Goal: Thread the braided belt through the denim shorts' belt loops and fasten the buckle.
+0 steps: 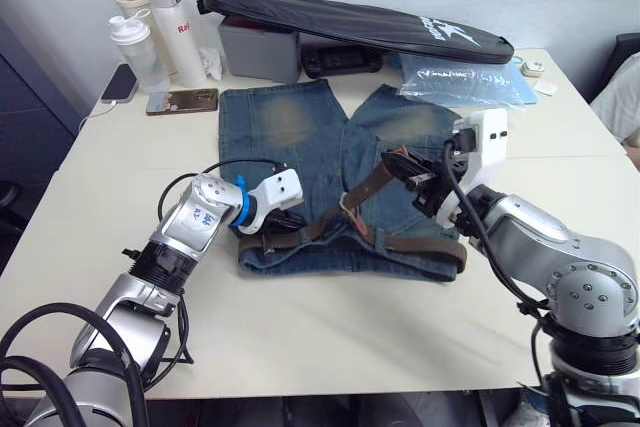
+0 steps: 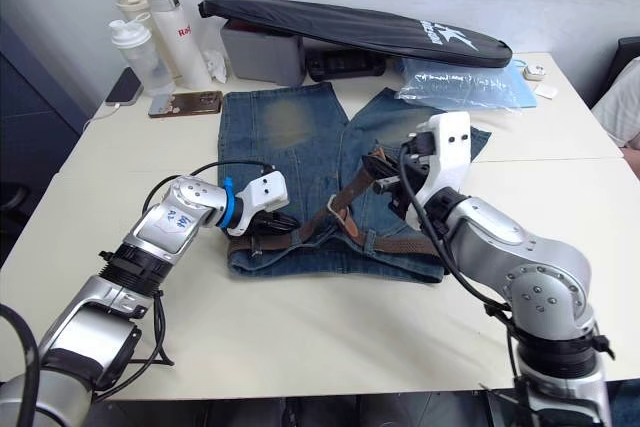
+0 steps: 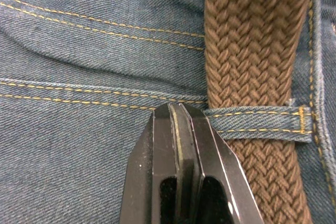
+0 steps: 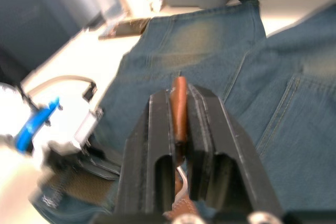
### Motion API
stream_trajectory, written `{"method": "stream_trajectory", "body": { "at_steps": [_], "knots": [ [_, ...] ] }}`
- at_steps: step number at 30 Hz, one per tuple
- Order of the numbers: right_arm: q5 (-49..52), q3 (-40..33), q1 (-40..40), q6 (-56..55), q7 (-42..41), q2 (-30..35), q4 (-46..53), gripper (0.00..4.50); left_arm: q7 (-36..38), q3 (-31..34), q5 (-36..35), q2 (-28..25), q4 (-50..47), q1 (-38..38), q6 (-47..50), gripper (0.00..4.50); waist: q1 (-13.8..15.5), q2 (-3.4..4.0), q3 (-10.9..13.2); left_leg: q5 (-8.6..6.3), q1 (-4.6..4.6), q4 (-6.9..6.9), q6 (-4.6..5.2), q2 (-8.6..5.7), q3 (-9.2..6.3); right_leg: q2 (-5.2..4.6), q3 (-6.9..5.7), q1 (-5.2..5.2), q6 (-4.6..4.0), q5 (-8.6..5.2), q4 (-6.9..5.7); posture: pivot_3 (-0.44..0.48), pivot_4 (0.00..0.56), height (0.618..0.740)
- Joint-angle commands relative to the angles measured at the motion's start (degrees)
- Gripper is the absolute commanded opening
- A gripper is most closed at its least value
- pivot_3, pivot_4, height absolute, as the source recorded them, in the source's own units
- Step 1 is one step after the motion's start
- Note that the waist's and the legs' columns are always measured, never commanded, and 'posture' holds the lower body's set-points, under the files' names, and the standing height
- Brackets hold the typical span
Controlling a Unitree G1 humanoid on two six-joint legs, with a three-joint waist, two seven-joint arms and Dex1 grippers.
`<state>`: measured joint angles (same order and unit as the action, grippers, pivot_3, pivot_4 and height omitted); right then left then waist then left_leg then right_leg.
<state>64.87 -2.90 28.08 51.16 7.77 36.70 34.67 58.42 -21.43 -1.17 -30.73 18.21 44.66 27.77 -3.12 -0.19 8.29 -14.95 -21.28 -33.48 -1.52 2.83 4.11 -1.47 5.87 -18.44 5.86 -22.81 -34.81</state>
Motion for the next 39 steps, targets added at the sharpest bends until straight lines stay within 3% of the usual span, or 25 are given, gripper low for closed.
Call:
{"method": "stream_trajectory", "body": {
  "at_steps": [1, 4, 8, 16, 23, 27, 34, 37, 39],
  "knots": [
    [-8.7, 0.0, 3.5, -2.9, -8.4, 6.7, 4.6, 0.00, -0.1, -1.6, 3.2, -1.3, 2.9, -1.7, 0.2, 0.05, 0.1, -0.01, 0.0, -0.07, 0.00, -0.01, 0.12, 0.00, 0.00, 0.00, 0.00, 0.00, 0.00, 0.00, 0.00, 0.000, 0.150, 0.740],
    [-13.0, 1.0, 5.6, -3.8, -14.8, 10.7, 5.1, 0.00, 0.0, -1.6, 3.4, -1.3, 3.2, -2.1, -0.1, 0.05, 0.1, 0.00, 0.0, -0.08, 0.01, -0.05, 0.13, 0.01, 0.00, 0.00, -0.01, 0.00, 0.00, 0.00, -0.02, 0.000, 0.150, 0.740],
    [-13.5, -0.2, 7.8, -4.0, -19.6, 11.4, 5.3, 0.00, 0.0, -1.5, 3.4, -1.2, 3.2, -2.6, -0.2, 0.05, 0.1, -0.02, -0.1, -0.08, 0.02, -0.06, 0.13, 0.02, 0.00, 0.01, -0.01, 0.02, 0.00, 0.00, -0.04, 0.000, 0.150, 0.740],
    [-6.0, -3.9, 13.0, -1.7, -20.7, 8.3, 4.1, 0.00, 0.0, -1.0, 3.3, -1.4, 2.7, -3.2, 0.4, 0.05, 0.0, -0.02, 0.0, -0.08, 0.02, -0.12, 0.13, 0.04, -0.01, 0.00, -0.01, 0.03, 0.00, 0.00, -0.21, 0.000, 0.150, 0.740],
    [-0.9, -3.8, 12.5, 2.9, -15.6, 5.9, 2.6, 0.00, 0.3, 3.8, -1.4, 0.1, -0.3, -2.1, 5.1, 0.05, 0.0, -0.05, 0.0, -0.08, -0.02, -0.13, 0.13, 0.05, -0.03, -0.02, -0.04, 0.02, -0.01, 0.00, -0.28, 0.000, 0.150, 0.740],
    [-0.5, -4.1, 10.5, 6.0, -7.5, 2.6, -0.5, 0.00, -0.3, 10.2, -6.5, 1.0, -2.1, -0.8, 7.3, 0.05, 0.0, -0.07, 0.0, -0.07, -0.02, -0.14, 0.13, 0.06, -0.03, -0.01, -0.04, 0.01, -0.01, 0.00, -0.28, 0.000, 0.150, 0.740],
    [3.1, -5.6, 10.6, 7.3, 2.2, -5.8, -4.9, 0.00, -4.7, 25.1, -22.9, 7.1, -13.4, 1.6, 19.0, 0.05, 0.3, -0.09, 0.0, -0.02, -0.21, -0.37, 0.04, 0.06, -0.16, -0.04, -0.19, -0.04, 0.00, 0.01, -0.39, 0.000, 0.150, 0.740],
    [2.8, -5.2, 11.4, 7.9, 4.3, -8.0, -6.5, 0.00, -8.6, 26.8, -26.4, 9.7, -19.3, 2.3, 22.7, 0.05, 0.3, -0.08, 0.0, -0.03, -0.22, -0.43, 0.04, 0.01, -0.20, -0.06, -0.21, 0.00, 0.02, 0.02, -0.39, 0.000, 0.150, 0.740],
    [2.3, -4.8, 11.8, 8.1, 4.8, -8.7, -7.0, 0.00, -10.7, 25.2, -26.5, 10.3, -22.5, 1.4, 24.2, 0.71, 0.2, -0.05, 0.0, -0.02, -0.22, -0.43, 0.04, 0.01, -0.20, -0.04, -0.21, 0.02, 0.03, 0.02, -0.38, 0.000, 0.150, 0.740]
  ]
}}
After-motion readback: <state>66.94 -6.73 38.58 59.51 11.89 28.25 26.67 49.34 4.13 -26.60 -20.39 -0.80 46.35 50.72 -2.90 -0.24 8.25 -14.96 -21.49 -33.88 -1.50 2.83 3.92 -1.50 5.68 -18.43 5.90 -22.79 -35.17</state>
